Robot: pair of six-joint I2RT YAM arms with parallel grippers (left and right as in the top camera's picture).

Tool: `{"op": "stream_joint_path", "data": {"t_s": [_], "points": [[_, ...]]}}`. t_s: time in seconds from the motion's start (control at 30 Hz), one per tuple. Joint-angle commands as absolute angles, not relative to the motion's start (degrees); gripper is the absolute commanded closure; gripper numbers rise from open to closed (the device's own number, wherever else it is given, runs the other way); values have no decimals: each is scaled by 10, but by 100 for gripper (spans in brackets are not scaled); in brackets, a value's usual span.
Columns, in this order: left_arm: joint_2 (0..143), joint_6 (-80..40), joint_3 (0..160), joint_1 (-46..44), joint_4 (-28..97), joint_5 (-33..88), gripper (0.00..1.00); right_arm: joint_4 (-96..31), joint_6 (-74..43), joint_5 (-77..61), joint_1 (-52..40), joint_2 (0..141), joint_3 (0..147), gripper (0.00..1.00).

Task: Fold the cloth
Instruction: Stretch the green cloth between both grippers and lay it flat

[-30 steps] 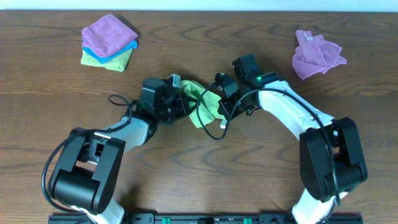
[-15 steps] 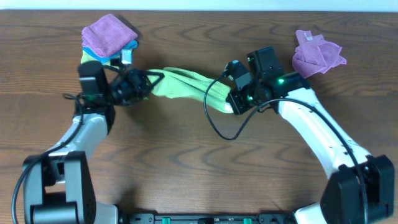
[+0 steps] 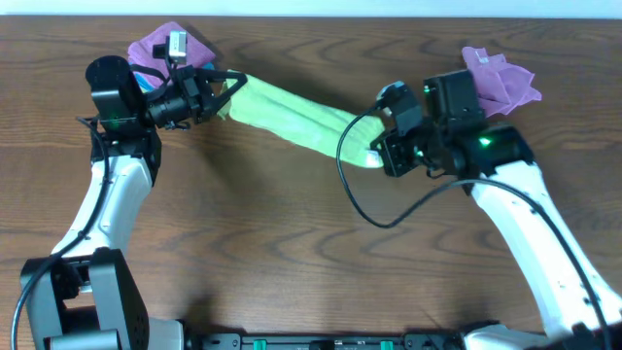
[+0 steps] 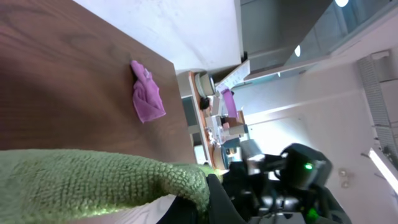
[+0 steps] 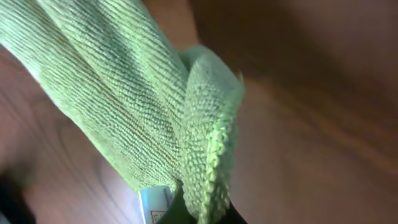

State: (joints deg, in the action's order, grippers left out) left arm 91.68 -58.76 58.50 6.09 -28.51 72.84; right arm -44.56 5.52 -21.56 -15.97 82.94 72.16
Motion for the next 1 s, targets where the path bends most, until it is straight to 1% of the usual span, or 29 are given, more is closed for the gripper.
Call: {"op": "stream_joint_path", "data": {"t_s": [0.0, 0.23, 0.33, 0.5, 0.63, 0.7, 0.77, 0.87, 0.97], "points": [[903, -592, 602, 63, -289, 685, 94, -419, 47, -180, -150, 825, 721, 99], [926, -583, 603, 21, -290, 546, 94, -284, 34, -108, -150, 855, 721, 99], [954, -583, 612, 10, -301, 507, 94, -235, 34, -85, -149, 886, 722, 99], [1046, -582, 685, 6, -321, 513, 94, -184, 35, -48, -149, 945, 724, 99], [1110, -561, 746, 8, -319, 573, 94, -199, 39, -30, -145, 955, 724, 99], [1125, -556, 752, 11, -315, 600, 94, -217, 39, -29, -145, 953, 724, 99], [1131, -519, 752, 17, -283, 633, 94, -246, 39, -30, -145, 952, 724, 99], [1131, -420, 752, 32, -166, 690, 94, -311, 39, -31, -145, 952, 724, 99], [1131, -325, 752, 42, -35, 701, 95, -359, 39, -33, -145, 952, 724, 99]]}}
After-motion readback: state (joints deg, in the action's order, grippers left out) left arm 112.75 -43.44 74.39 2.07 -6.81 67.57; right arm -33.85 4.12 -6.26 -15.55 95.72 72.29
